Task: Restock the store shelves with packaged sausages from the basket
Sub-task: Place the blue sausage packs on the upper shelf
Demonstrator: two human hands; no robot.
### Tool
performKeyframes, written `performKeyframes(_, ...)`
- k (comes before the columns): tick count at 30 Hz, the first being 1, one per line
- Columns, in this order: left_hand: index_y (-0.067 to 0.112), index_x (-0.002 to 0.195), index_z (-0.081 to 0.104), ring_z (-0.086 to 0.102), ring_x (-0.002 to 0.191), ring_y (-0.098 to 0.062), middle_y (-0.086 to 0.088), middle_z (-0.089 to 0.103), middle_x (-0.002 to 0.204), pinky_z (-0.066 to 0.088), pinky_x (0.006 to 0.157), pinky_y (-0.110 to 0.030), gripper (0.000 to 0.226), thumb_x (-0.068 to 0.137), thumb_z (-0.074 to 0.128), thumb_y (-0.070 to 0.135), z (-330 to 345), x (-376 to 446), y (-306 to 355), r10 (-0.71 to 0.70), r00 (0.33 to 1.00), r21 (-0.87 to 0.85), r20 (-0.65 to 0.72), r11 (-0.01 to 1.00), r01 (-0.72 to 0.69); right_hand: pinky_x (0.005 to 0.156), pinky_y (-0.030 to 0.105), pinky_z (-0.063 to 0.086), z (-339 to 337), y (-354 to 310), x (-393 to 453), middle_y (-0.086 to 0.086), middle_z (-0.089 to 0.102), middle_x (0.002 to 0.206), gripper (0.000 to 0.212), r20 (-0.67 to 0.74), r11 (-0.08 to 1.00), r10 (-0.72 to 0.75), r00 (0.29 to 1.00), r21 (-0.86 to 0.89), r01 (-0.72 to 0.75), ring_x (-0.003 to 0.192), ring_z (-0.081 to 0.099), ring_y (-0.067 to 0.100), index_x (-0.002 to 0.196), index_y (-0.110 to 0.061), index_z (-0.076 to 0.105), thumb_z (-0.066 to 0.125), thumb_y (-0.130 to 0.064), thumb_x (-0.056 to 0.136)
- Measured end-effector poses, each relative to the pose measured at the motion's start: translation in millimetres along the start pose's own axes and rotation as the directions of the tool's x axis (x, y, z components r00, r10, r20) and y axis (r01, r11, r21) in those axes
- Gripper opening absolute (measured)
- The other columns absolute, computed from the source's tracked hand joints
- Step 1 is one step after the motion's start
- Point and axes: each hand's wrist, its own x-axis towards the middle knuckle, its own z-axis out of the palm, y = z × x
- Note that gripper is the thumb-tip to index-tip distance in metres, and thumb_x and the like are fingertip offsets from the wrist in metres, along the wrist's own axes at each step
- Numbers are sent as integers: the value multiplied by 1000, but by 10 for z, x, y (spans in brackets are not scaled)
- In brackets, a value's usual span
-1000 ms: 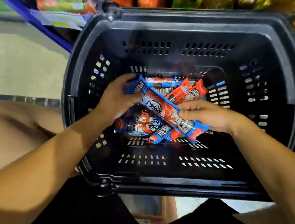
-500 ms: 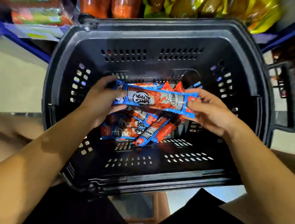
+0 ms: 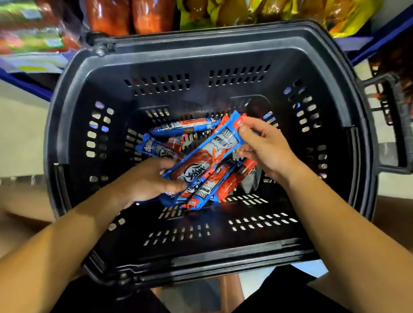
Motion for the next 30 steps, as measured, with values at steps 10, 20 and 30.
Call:
performKeyframes(10, 34, 83, 73, 68, 73, 5, 19, 74, 81, 49, 65, -16, 7, 80, 78, 29, 34, 75, 11, 30, 974, -68, -223, 997, -46, 93, 43, 54, 33, 622, 272, 11, 71, 112, 42, -81, 833, 420, 904, -361, -420, 101, 68, 28, 115, -7, 66, 68, -40, 89)
performKeyframes(20, 31, 90, 73, 69, 79, 5, 20, 75, 87, 44, 62, -3, 8, 83, 74, 29, -57, 62, -160, -22, 980, -187, -197, 982, -15, 109, 35, 38, 281, 1012, 654, 6, 50, 129, 50, 26, 574, 323, 946, -800, -174, 124, 48, 28, 133, -25, 56, 71, -35, 86)
performKeyframes(30, 22, 100, 75, 71, 95, -13, 6, 76, 98, 50, 98, -44, 27, 77, 76, 36, -18, 38, -90, -82, 980, -198, -183, 979, 46, 115, 52, 14, 175, 1029, 705, -6, 47, 142, 48, 236, 249, 348, 907, -956, 153, 140, 23, 28, 123, -37, 52, 70, -50, 81)
